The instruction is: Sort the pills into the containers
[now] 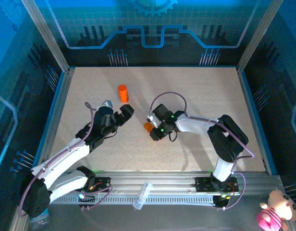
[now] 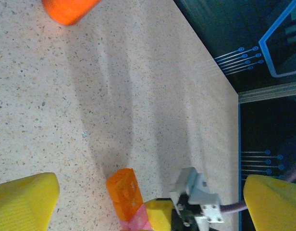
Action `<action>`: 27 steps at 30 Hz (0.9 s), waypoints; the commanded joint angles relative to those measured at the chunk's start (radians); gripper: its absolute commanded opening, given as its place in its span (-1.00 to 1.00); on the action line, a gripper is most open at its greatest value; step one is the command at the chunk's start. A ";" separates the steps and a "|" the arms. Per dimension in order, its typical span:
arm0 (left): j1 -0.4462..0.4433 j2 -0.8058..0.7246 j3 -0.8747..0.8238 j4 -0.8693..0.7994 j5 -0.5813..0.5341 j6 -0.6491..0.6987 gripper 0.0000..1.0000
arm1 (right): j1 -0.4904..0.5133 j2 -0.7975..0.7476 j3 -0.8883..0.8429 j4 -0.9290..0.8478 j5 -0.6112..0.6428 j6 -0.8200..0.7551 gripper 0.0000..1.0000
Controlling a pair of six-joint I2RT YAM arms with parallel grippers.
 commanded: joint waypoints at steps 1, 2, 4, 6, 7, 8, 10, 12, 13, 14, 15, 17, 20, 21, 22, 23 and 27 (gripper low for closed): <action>0.008 -0.005 -0.007 -0.007 0.040 0.034 0.98 | 0.032 0.047 0.019 -0.035 0.035 -0.058 -0.22; 0.008 0.003 -0.006 -0.002 0.046 0.036 0.98 | 0.038 0.057 0.019 -0.034 0.044 -0.057 -0.21; 0.008 0.021 -0.006 0.006 0.058 0.035 0.98 | 0.048 0.072 0.017 -0.037 0.059 -0.056 -0.18; 0.008 0.039 -0.003 0.019 0.074 0.039 0.98 | 0.052 0.075 0.012 -0.036 0.069 -0.054 -0.08; 0.008 0.049 0.001 0.021 0.081 0.040 0.98 | 0.054 0.074 0.010 -0.037 0.076 -0.052 0.03; 0.008 0.059 0.006 0.022 0.087 0.043 0.98 | 0.055 0.069 0.005 -0.038 0.084 -0.047 0.17; 0.008 0.078 0.017 0.021 0.095 0.047 0.98 | 0.056 0.056 -0.004 -0.040 0.093 -0.041 0.41; 0.008 0.092 0.028 0.022 0.102 0.051 0.98 | 0.057 0.041 -0.014 -0.049 0.103 -0.031 0.62; 0.008 0.100 0.035 0.022 0.105 0.053 0.98 | 0.059 0.031 -0.020 -0.053 0.107 -0.026 0.68; 0.008 0.106 0.040 0.024 0.108 0.053 0.98 | 0.060 0.022 -0.026 -0.058 0.112 -0.019 0.74; 0.008 0.111 0.044 0.027 0.109 0.053 0.98 | 0.062 0.015 -0.033 -0.062 0.116 -0.013 0.78; 0.008 0.123 0.052 0.034 0.114 0.056 0.98 | 0.064 0.003 -0.045 -0.076 0.132 0.003 0.84; 0.008 0.138 0.063 0.039 0.121 0.062 0.98 | 0.063 -0.006 -0.055 -0.107 0.182 0.028 0.85; 0.008 0.142 0.065 0.038 0.124 0.064 0.98 | 0.064 -0.008 -0.058 -0.118 0.202 0.033 0.85; 0.008 0.146 0.069 0.041 0.126 0.067 0.98 | 0.063 -0.008 -0.061 -0.130 0.224 0.042 0.85; 0.008 0.150 0.070 0.041 0.129 0.066 0.98 | 0.057 -0.012 -0.061 -0.138 0.228 0.054 0.85; 0.008 0.154 0.070 0.045 0.138 0.066 0.98 | 0.046 -0.018 -0.049 -0.172 0.260 0.080 0.85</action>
